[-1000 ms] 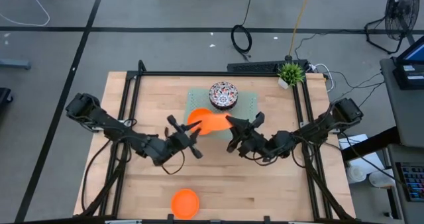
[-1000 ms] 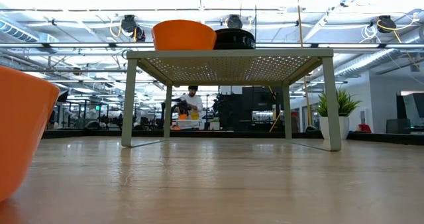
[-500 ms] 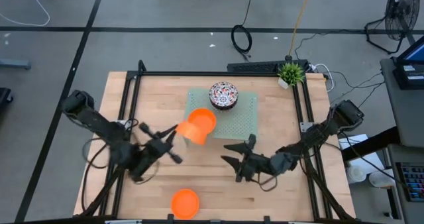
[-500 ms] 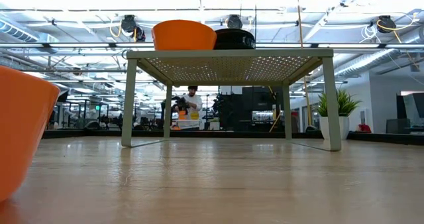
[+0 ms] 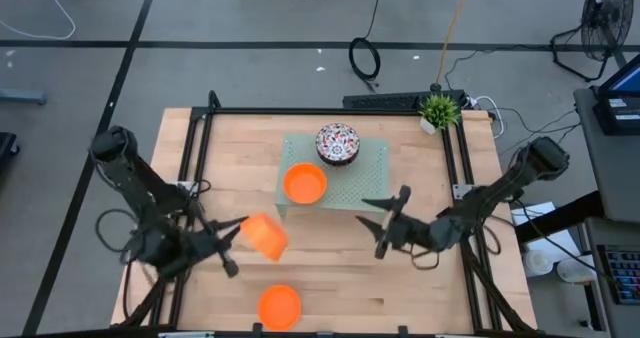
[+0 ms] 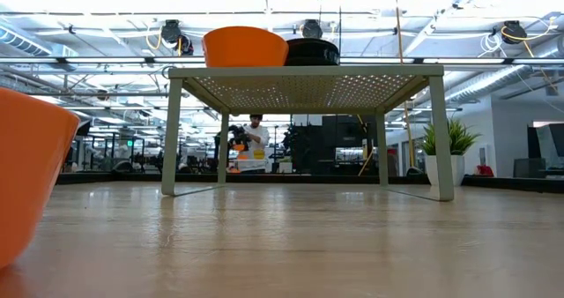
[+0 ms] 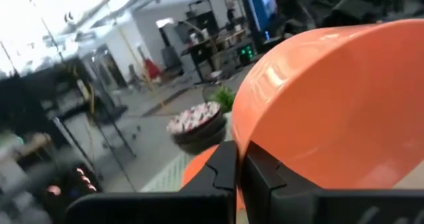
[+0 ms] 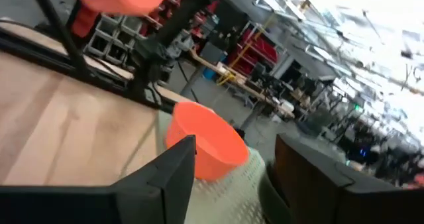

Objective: Pick & Place Mini bowls
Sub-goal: Stack the right orange bowl on top of the orange bowl on the shelf

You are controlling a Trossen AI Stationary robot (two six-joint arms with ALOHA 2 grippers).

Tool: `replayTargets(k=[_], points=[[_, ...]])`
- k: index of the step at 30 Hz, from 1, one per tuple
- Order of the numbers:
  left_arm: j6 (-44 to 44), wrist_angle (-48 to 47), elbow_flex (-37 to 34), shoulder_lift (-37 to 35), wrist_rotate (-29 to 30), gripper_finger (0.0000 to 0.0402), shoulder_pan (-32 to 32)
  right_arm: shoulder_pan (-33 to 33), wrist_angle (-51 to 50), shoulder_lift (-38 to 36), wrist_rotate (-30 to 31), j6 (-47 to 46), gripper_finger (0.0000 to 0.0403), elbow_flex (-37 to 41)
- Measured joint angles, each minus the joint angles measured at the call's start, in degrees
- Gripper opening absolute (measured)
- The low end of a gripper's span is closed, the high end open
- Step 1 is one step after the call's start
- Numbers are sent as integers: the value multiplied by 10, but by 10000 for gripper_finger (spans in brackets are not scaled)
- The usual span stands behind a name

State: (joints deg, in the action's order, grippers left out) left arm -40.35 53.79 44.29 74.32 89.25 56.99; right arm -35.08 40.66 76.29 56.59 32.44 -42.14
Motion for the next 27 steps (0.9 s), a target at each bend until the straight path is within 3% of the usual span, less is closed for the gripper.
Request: replayTargets(k=[2,4,7,9,10,13,18,21,24,27], points=[[80,-2,-50,-26,-89,6,-24,6,1,-32,-17,-23,192,22],[158,-16,-80,-49,-267,4,-60,6,2,-61,-41,-44,191,40],[247,-125,-69,-80,-515,4,-97,2,-15,-95,-79,-67,192,59],[237,-200,-42,-84,-582,4,-93,-6,-64,-121,-98,-84,191,64],[218,-229,-32,-84,-576,4,-82,-10,-99,-136,-113,-98,190,65],[153,-267,-9,-83,-483,4,-33,-20,-207,-185,-185,-167,187,65],[140,-365,29,-129,-350,3,66,-23,-332,-265,-377,-245,178,69],[226,-448,36,-186,-364,4,105,-23,-306,-310,-429,-247,172,106],[347,-539,32,-219,-413,3,108,-16,-265,-358,-429,-244,168,156],[404,-556,14,-215,-415,4,88,-1,-254,-413,-429,-261,165,199]])
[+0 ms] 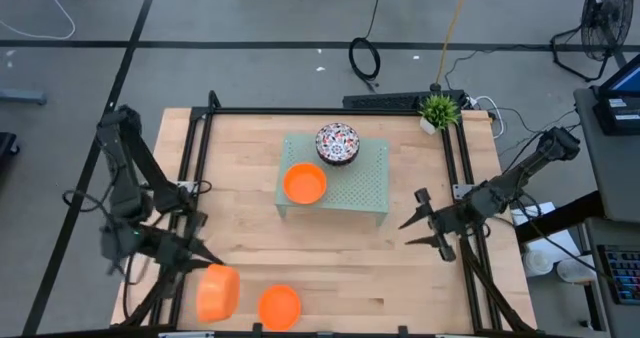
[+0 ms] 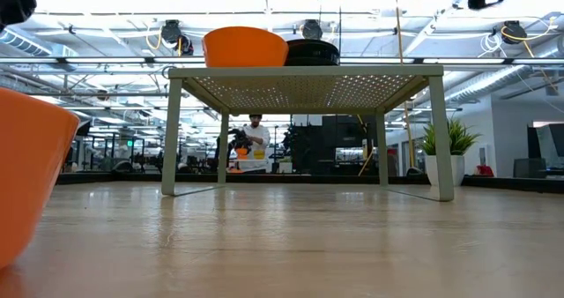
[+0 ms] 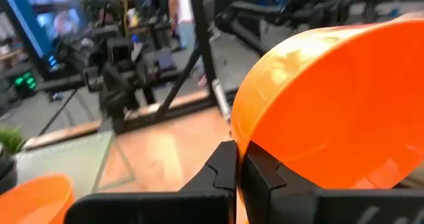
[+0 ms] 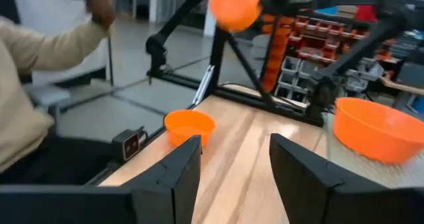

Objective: Pick & Place Mini bowls
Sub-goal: Stack the right orange bowl on top of the orange bowl on the shelf

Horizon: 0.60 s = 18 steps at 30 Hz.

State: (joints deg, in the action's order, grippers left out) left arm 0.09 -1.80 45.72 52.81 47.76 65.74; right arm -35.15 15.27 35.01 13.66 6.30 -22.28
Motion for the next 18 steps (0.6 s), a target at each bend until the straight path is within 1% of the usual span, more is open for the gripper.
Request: replayTargets(k=[2,3,5,7,9,11,15,18], points=[[2,1,-5,9,-11,4,-12,10,4,-36,0,-21,164,23],[0,7,-5,15,-27,3,-18,14,4,-53,0,-29,164,35],[-6,31,-5,30,-53,3,-32,20,4,-88,0,-42,164,59],[-22,56,-5,54,-62,5,-43,24,3,-120,0,-42,164,80],[-60,87,-5,83,-64,5,-48,27,12,-147,13,-39,163,99],[-109,137,-5,118,-65,4,-51,27,32,-167,41,-40,162,119],[-203,249,-5,189,-64,6,-51,27,88,-180,88,-38,164,163],[-265,289,-5,221,-64,4,-51,27,132,-180,88,-37,166,197]])
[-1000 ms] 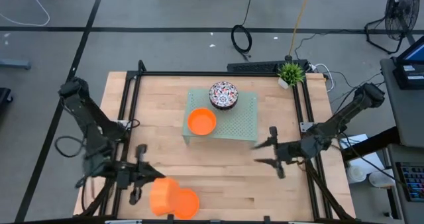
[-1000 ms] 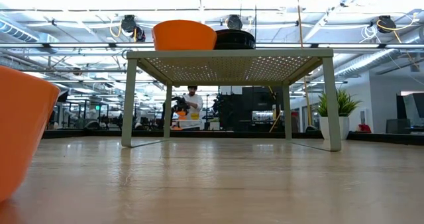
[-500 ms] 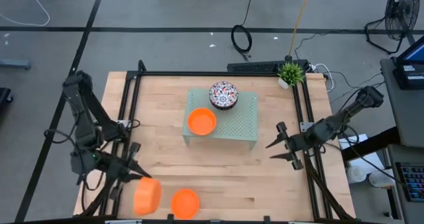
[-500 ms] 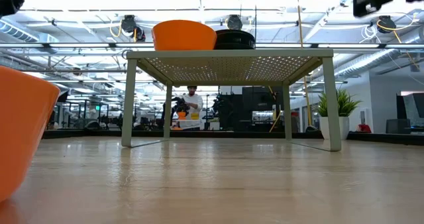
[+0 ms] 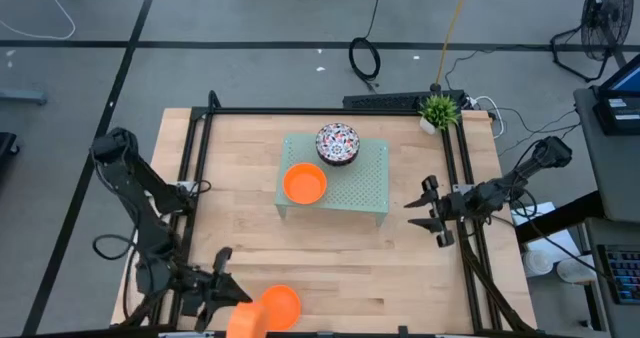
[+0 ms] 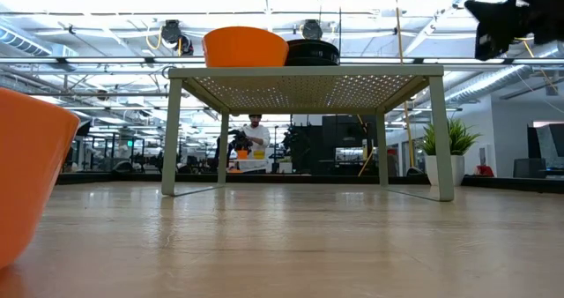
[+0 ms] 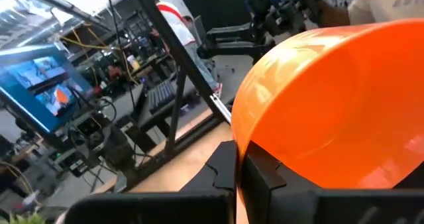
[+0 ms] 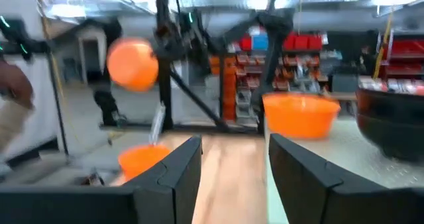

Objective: Pick & Place Mini bowls
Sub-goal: Stack the right orange bowl on top of the orange bowl on the shelf

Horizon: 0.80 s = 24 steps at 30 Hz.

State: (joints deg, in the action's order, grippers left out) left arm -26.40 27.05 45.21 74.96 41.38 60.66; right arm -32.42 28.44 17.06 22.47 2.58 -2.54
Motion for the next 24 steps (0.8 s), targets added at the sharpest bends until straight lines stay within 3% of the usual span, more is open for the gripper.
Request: replayTargets(k=[6,10,14,17,24], points=[[51,19,7,-10,1,4,-10,0,-80,5,3,-1,164,14],[70,7,5,-8,2,8,-31,2,-107,14,58,2,162,15],[85,-7,5,-8,-2,4,-46,2,-105,17,60,2,166,15],[84,0,5,-8,-35,7,-50,2,-103,17,59,2,166,16],[84,-11,5,-8,-185,5,-52,2,-103,17,59,2,163,16]])
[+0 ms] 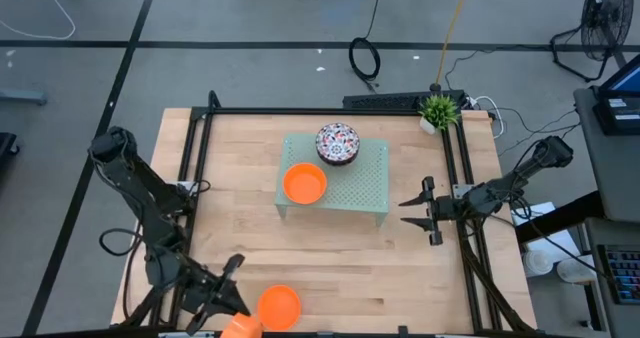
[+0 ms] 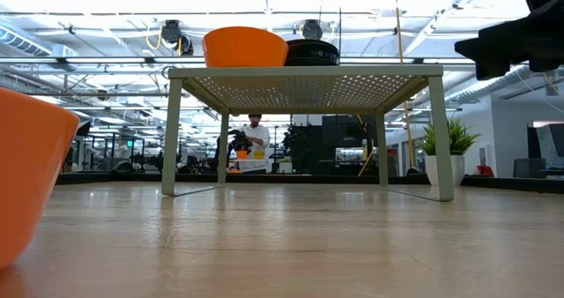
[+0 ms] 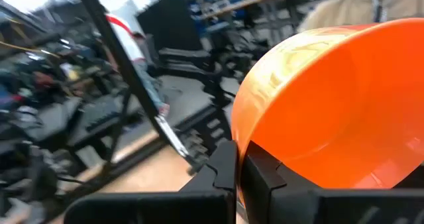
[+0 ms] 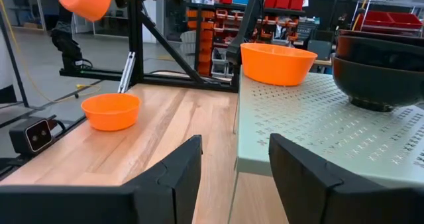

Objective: Pick & Place Mini bowls
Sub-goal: Stack the right orange bowl on top of the orange bowl on the shelf

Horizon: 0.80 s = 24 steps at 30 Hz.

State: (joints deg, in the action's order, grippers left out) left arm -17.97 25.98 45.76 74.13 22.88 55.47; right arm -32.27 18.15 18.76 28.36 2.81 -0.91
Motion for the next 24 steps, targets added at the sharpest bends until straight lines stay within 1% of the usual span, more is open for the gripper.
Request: replayTargets(k=[5,8,11,13,15,17,19,20,21,24], points=[[33,-22,0,0,-45,5,-12,0,0,0,0,0,166,0],[36,-27,1,0,-65,4,-25,0,0,0,0,0,165,0],[34,-27,17,5,-93,4,-47,0,0,0,0,-2,163,0],[33,-25,34,17,-94,3,-62,0,0,0,0,-2,163,0],[28,-28,54,30,-72,3,-79,0,0,0,0,-2,164,0],[12,-31,79,39,-19,4,-95,0,0,0,1,-2,166,0],[-3,-63,109,36,31,4,-111,0,0,0,1,-2,166,0],[-11,-93,124,29,37,3,-120,0,0,0,1,-2,166,0],[-12,-123,139,21,30,3,-130,0,0,0,1,-2,165,0],[10,-183,197,-5,-62,3,-174,0,0,0,1,-2,163,0]])
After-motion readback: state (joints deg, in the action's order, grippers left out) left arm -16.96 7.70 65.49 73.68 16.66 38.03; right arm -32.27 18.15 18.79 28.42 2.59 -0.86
